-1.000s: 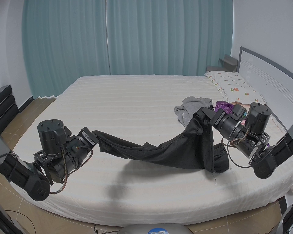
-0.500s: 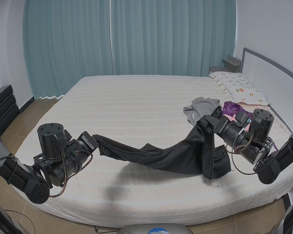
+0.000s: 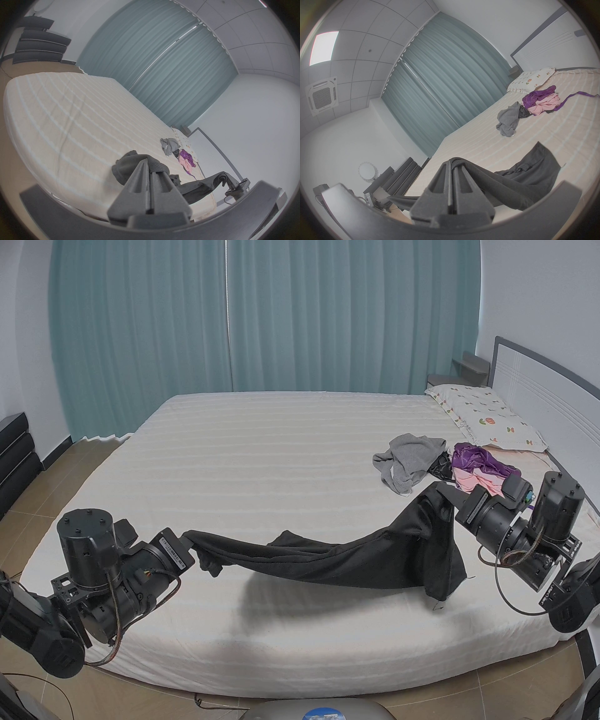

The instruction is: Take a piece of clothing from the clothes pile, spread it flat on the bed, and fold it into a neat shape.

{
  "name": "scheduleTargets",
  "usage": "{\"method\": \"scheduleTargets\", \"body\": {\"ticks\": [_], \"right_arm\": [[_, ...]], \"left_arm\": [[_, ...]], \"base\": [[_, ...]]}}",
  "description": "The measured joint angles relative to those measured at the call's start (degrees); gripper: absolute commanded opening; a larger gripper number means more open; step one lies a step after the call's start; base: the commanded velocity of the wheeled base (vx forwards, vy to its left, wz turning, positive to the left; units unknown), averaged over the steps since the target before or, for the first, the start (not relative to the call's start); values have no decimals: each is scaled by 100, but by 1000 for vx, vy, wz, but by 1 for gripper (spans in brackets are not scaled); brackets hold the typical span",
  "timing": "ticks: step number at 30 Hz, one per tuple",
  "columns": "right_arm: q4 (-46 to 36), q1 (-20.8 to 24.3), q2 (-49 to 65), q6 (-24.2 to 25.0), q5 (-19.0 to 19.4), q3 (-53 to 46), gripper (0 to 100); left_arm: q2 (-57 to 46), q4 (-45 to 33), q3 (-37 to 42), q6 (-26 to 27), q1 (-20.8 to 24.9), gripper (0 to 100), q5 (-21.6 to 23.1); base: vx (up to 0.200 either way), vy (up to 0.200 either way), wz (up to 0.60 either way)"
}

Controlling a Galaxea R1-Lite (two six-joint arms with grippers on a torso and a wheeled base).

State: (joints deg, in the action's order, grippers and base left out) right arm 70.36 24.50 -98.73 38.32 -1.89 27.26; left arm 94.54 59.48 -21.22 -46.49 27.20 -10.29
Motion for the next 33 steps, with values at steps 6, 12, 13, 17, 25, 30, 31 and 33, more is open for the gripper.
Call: {"method": "scheduleTargets", "body": {"ticks": [6, 12, 13, 17, 25, 30, 31, 33], "right_arm": [[-158, 52, 596, -46, -34, -141, 0], [-889, 57, 1313, -132, -43, 190, 0], [-976, 55, 1414, -158, -43, 262, 0], [-1214, -33, 1726, -408, -43, 617, 0], [-1259, -227, 1585, -545, -40, 1358, 0], [-1242, -293, 1075, -558, -46, 1865, 0], [-1242, -301, 975, -563, -46, 1949, 0], [-1236, -315, 730, -574, -45, 2153, 0]], "left_arm": [[-560, -167, 139, 224, 55, 0, -44], [-1235, -797, -5, 468, 74, 0, -158], [-1345, -961, -55, 495, 74, 0, -169], [-1769, -1577, -379, 545, 45, 0, -178], [-1852, -1859, -1028, 552, -123, 0, -143], [-1356, -1870, -1585, 534, -221, 0, -134], [-1243, -1868, -1686, 533, -234, 0, -134], [-962, -1868, -1910, 528, -258, 0, -134]], "base": [[0, 0, 0], [0, 0, 0], [0, 0, 0], [0, 0, 0], [0, 0, 0], [200, 0, 0], [200, 0, 0], [200, 0, 0]]}}
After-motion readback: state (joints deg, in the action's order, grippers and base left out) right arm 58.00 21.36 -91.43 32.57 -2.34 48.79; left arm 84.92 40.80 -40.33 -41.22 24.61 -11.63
